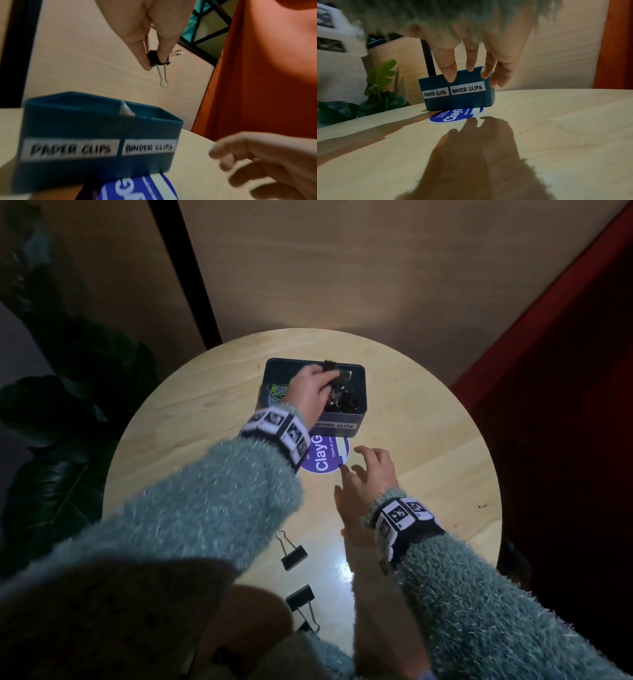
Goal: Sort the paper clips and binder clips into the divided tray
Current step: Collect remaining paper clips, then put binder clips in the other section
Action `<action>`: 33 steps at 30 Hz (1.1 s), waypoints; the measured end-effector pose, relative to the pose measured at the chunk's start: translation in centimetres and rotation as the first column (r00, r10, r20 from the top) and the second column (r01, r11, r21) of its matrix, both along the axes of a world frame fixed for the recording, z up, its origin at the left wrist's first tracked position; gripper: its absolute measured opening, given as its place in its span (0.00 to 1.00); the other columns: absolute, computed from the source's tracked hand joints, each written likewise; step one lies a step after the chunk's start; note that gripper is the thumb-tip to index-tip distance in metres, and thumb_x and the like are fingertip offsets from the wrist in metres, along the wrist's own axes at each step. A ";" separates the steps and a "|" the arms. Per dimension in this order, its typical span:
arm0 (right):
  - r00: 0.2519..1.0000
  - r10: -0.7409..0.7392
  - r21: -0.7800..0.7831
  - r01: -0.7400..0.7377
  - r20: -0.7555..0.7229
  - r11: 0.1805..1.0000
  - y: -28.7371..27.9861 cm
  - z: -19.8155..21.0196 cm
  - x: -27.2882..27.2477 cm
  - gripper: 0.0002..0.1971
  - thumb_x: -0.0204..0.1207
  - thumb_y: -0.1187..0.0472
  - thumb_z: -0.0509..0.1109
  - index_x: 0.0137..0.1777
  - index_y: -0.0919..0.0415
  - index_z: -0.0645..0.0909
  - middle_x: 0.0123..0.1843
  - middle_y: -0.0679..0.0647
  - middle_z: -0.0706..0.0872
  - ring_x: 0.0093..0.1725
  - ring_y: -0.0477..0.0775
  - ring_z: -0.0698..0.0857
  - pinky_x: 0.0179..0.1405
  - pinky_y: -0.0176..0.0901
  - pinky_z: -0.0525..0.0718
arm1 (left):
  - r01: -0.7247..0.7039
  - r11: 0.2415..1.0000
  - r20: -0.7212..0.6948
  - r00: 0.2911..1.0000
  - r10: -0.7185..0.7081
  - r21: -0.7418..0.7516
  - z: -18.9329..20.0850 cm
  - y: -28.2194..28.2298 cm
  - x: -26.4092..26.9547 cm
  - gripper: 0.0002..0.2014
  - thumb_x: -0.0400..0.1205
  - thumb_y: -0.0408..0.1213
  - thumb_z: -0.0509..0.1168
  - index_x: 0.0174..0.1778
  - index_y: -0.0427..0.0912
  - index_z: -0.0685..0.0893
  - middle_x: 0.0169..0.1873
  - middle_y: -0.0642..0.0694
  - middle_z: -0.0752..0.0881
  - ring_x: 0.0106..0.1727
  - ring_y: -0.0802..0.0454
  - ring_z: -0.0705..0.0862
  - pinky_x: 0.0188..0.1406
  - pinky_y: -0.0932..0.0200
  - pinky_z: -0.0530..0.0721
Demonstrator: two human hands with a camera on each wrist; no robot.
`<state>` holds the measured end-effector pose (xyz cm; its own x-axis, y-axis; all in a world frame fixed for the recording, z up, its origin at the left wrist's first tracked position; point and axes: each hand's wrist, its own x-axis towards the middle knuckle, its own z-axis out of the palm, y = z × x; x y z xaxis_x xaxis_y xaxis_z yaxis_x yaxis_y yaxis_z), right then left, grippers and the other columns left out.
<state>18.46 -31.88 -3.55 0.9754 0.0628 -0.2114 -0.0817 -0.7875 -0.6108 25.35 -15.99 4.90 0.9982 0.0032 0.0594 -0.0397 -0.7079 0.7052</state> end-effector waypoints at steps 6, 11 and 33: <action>0.999 0.014 0.020 -0.014 -0.045 1.000 -0.3 0.2 -0.2 0.23 0.77 0.64 0.67 0.72 0.57 0.73 0.69 0.59 0.71 0.69 0.58 0.74 0.71 0.50 0.76 | 0.212 0.956 -0.260 0.953 -0.156 0.203 1.2 1.0 3.0 0.22 0.85 0.37 0.61 0.75 0.54 0.72 0.72 0.42 0.74 0.69 0.45 0.76 0.67 0.55 0.73; 0.961 0.227 -0.112 -0.246 -0.160 0.963 0.7 -0.3 -1.2 0.17 0.80 0.57 0.65 0.67 0.57 0.78 0.65 0.57 0.76 0.65 0.56 0.78 0.69 0.47 0.76 | 0.252 0.955 -0.303 0.933 -0.195 0.160 -1.1 3.3 -3.2 0.14 0.81 0.37 0.66 0.63 0.47 0.81 0.58 0.46 0.81 0.56 0.50 0.82 0.51 0.64 0.80; 0.694 0.614 -0.205 -0.708 -0.375 0.675 4.6 -2.5 -11.4 0.19 0.77 0.49 0.68 0.67 0.49 0.78 0.68 0.58 0.71 0.69 0.62 0.72 0.73 0.55 0.72 | 0.633 0.765 -0.863 0.445 -0.240 0.114 -8.5 6.4 -25.6 0.27 0.67 0.41 0.76 0.60 0.58 0.73 0.53 0.51 0.76 0.53 0.51 0.79 0.54 0.48 0.83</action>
